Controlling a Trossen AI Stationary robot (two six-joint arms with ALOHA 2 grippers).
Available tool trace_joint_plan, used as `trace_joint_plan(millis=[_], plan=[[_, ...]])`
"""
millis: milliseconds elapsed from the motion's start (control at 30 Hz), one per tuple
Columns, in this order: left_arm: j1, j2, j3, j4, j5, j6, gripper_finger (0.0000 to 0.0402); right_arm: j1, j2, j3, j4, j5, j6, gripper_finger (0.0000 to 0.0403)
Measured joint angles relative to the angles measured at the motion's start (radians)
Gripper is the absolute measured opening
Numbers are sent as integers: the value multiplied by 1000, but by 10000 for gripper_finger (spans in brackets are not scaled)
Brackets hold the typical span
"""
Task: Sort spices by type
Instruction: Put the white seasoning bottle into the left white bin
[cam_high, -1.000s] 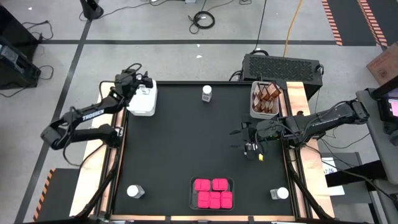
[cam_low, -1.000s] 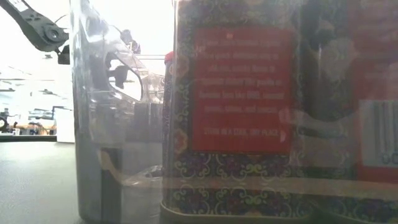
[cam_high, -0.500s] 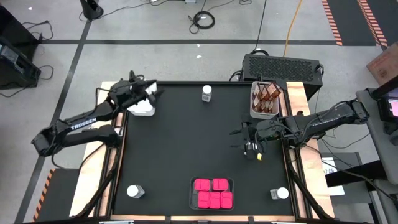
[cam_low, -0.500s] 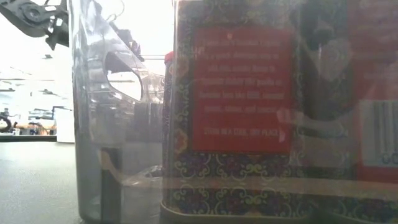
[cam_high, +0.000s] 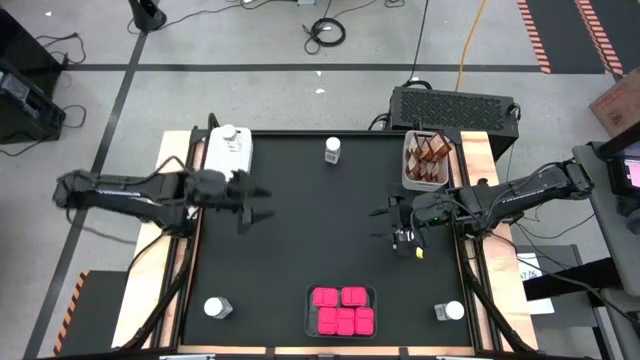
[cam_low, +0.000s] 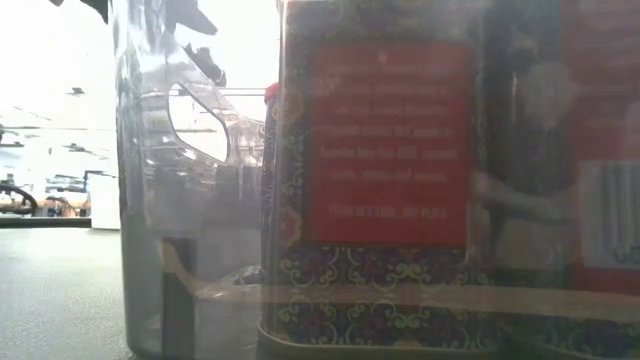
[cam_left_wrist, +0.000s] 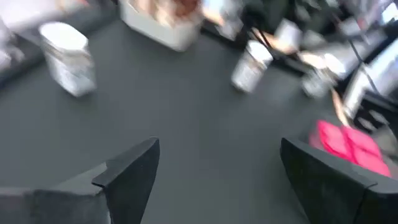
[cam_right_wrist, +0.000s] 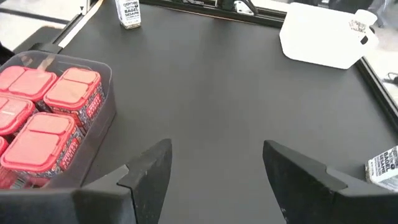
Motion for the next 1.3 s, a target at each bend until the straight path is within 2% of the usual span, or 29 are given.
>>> trace_joint_plan(millis=[233,367,500,667,833,900,1067,1200,1300], plan=[[-417,162,127,-56,-167,-333,314,0,0,0,0,-3,-96,247],[-572,289,266,-186,-260,-562,305,0,0,0,0,-3,-126,247],[-673,435,437,-399,-262,-814,298,0,0,0,0,-7,-131,247],[-748,597,585,-627,-132,-1050,297,0,0,0,0,-86,-170,247],[-778,690,602,-691,67,-1182,297,0,0,0,1,-107,-197,247],[-783,712,602,-726,111,-1202,297,0,0,0,1,-108,-209,247],[-785,736,603,-802,120,-1203,297,0,0,0,15,-108,-227,247],[-787,748,603,-871,215,-1210,297,0,0,0,24,-108,-227,247],[-799,753,599,-863,263,-1211,297,0,0,0,24,-108,-226,247]])
